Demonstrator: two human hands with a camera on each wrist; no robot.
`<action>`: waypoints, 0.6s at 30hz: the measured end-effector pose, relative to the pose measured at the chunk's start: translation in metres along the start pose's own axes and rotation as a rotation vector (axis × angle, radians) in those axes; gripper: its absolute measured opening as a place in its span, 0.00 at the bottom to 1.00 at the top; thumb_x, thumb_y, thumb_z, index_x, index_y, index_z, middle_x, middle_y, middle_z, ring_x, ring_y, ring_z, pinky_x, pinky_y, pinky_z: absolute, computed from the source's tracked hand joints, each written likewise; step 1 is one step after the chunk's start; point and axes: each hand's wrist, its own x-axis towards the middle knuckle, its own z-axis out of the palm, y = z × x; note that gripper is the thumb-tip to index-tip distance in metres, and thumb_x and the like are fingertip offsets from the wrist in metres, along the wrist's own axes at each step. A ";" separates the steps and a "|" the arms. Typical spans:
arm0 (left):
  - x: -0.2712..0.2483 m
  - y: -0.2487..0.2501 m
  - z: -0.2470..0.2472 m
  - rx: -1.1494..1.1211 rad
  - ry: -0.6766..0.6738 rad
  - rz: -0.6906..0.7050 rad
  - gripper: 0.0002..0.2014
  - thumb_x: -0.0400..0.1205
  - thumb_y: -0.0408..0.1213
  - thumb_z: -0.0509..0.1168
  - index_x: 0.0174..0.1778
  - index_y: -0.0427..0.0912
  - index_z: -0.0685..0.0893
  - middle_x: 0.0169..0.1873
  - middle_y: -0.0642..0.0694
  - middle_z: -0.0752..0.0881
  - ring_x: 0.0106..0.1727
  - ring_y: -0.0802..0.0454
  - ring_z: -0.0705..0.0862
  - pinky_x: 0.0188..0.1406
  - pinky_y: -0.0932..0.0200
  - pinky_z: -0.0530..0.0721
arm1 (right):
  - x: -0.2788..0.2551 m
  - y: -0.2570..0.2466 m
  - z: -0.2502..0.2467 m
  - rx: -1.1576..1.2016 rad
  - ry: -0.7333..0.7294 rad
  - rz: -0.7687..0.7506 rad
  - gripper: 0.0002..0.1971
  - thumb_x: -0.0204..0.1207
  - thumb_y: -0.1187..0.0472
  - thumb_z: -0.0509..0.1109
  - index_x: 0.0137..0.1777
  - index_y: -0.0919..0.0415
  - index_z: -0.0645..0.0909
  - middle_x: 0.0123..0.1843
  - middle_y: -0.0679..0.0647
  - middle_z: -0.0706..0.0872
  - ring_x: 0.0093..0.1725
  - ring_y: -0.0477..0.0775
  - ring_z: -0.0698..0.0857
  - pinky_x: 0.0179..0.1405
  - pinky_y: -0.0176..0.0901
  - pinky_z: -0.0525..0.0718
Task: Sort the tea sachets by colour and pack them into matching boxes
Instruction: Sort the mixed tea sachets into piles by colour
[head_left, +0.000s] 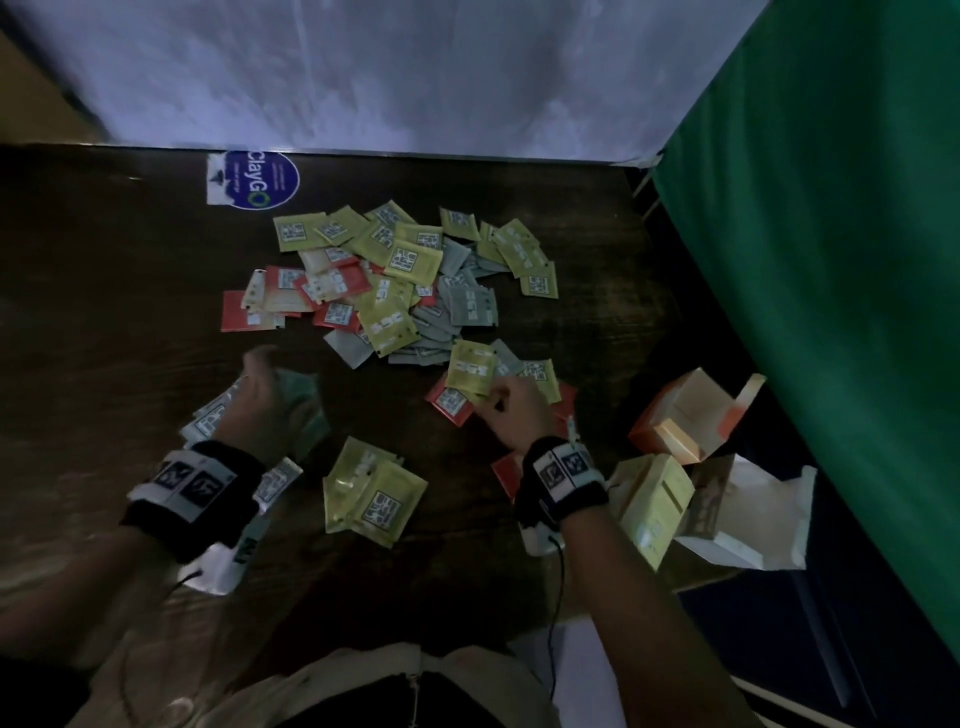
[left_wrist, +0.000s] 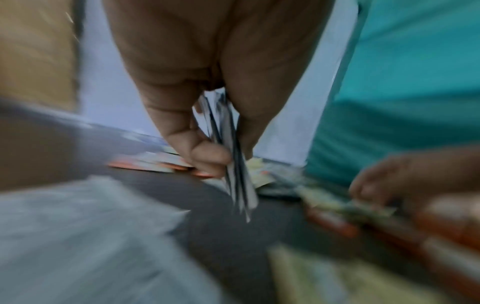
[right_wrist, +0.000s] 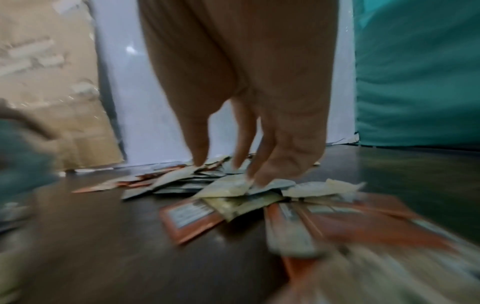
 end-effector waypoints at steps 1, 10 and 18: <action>0.002 -0.012 -0.002 0.088 -0.009 -0.009 0.37 0.73 0.28 0.73 0.74 0.27 0.60 0.60 0.23 0.76 0.58 0.28 0.80 0.57 0.38 0.80 | 0.015 -0.003 0.000 -0.024 0.075 -0.009 0.13 0.76 0.58 0.72 0.60 0.58 0.81 0.64 0.56 0.81 0.62 0.54 0.81 0.60 0.45 0.80; 0.001 -0.018 0.007 0.425 -0.048 -0.060 0.39 0.71 0.37 0.75 0.78 0.42 0.65 0.76 0.34 0.61 0.75 0.32 0.65 0.72 0.33 0.66 | 0.065 -0.013 -0.007 -0.208 -0.023 0.096 0.34 0.64 0.49 0.81 0.68 0.56 0.72 0.71 0.60 0.71 0.73 0.63 0.69 0.70 0.62 0.72; -0.001 0.044 0.047 0.011 -0.162 0.258 0.19 0.77 0.37 0.70 0.64 0.43 0.79 0.62 0.44 0.78 0.62 0.48 0.79 0.56 0.62 0.74 | 0.052 -0.013 -0.028 0.194 -0.004 -0.003 0.11 0.75 0.64 0.73 0.57 0.64 0.83 0.51 0.59 0.87 0.51 0.55 0.85 0.45 0.44 0.82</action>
